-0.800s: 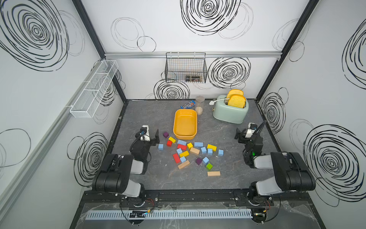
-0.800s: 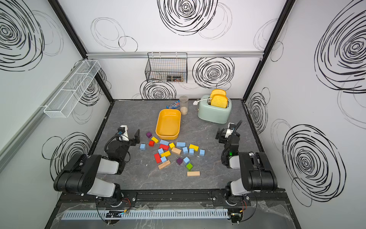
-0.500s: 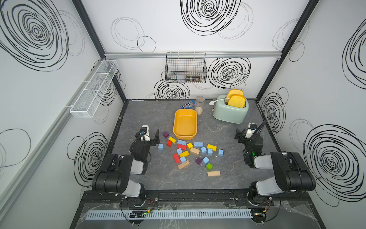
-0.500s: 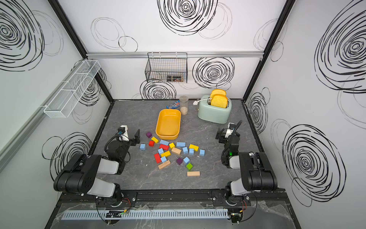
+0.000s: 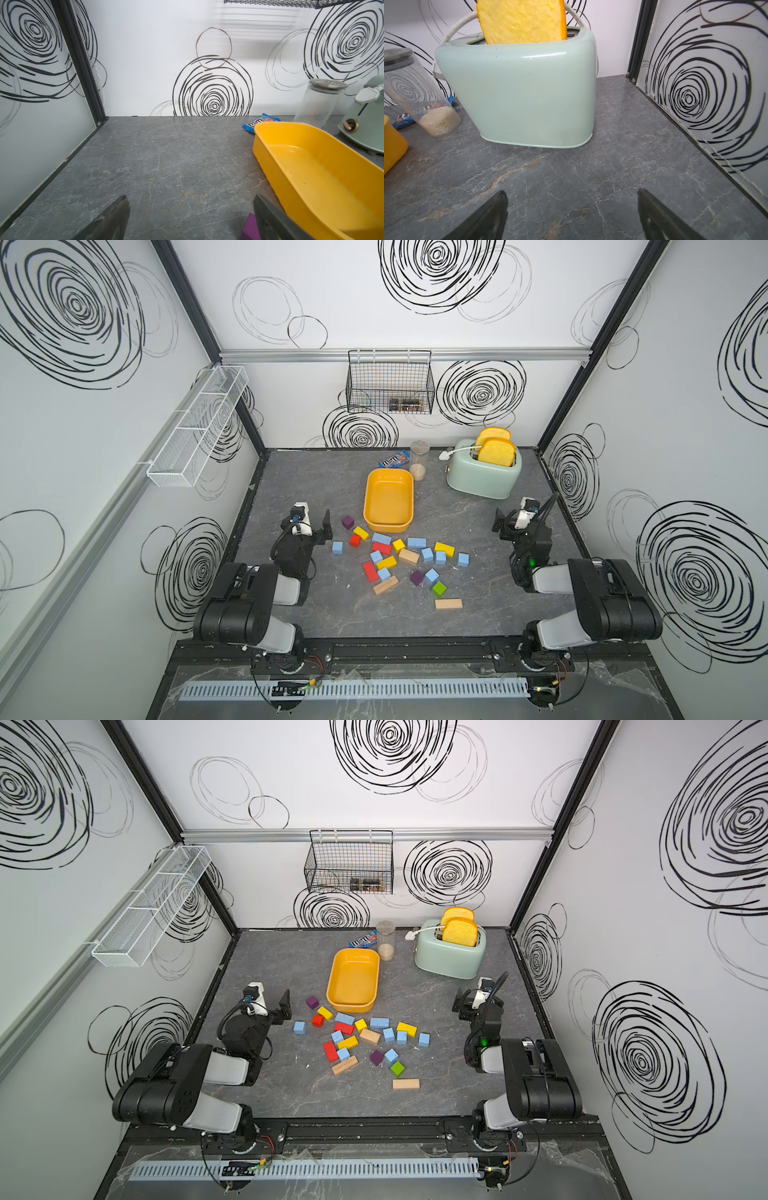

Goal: Pick out the blue building blocks
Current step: Pick up the building block from the center of the board.

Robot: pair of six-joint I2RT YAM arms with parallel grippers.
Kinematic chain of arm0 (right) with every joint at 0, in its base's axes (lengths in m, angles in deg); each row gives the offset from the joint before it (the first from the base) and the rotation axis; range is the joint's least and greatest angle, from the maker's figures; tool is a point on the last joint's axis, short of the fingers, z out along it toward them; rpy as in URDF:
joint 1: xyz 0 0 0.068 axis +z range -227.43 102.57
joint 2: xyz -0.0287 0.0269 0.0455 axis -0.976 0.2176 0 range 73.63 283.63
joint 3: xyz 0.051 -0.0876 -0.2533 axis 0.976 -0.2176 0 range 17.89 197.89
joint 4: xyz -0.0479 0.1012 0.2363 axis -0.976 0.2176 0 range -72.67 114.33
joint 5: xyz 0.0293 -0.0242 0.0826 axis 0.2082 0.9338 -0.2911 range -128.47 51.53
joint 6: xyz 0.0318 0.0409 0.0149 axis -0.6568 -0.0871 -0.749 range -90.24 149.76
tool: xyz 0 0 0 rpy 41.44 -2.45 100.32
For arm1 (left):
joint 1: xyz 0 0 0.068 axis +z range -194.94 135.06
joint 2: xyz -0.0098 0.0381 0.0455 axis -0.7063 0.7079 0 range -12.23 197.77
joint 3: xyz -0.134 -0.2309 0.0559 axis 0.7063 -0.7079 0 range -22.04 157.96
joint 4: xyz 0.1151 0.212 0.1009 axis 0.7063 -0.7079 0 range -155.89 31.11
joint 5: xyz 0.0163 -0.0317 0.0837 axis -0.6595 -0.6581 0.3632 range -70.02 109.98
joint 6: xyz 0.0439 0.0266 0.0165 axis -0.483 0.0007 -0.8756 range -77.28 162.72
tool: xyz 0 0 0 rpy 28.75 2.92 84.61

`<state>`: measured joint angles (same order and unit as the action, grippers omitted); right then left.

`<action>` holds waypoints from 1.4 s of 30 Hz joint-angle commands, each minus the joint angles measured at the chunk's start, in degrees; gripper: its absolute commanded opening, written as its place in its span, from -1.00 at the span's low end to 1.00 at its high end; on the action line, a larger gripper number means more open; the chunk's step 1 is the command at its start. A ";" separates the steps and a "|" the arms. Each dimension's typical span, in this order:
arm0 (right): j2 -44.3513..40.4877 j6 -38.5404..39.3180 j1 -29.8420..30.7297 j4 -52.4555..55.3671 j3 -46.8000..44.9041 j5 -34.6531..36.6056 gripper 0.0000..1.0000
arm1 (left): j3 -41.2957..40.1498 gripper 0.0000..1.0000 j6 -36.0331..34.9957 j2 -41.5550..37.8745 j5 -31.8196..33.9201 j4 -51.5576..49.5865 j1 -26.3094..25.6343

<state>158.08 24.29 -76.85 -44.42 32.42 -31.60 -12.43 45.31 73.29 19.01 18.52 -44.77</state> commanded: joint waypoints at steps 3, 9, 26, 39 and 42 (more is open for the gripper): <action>0.05 0.38 -0.21 -1.20 0.21 -0.11 0.95 | -0.04 0.92 0.57 0.10 1.21 3.63 0.10; -0.29 0.70 0.17 -0.75 0.44 0.61 0.95 | -0.66 0.92 0.64 -0.35 0.97 4.62 0.10; -8.04 -0.25 5.45 33.72 18.62 1.00 0.95 | 10.28 0.92 6.88 -26.86 14.19 -29.68 -1.11; -15.03 -5.77 10.04 51.24 28.83 -12.30 0.95 | 42.29 0.92 4.42 -25.13 2.73 -76.14 -0.43; -15.71 -7.69 11.30 53.17 28.97 -16.10 0.95 | 48.46 0.92 3.80 -23.64 1.48 -85.33 -0.43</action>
<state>143.41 18.82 -66.69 4.38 60.83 -41.65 32.29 50.62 48.42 23.81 -53.61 -45.63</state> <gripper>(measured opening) 0.977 0.960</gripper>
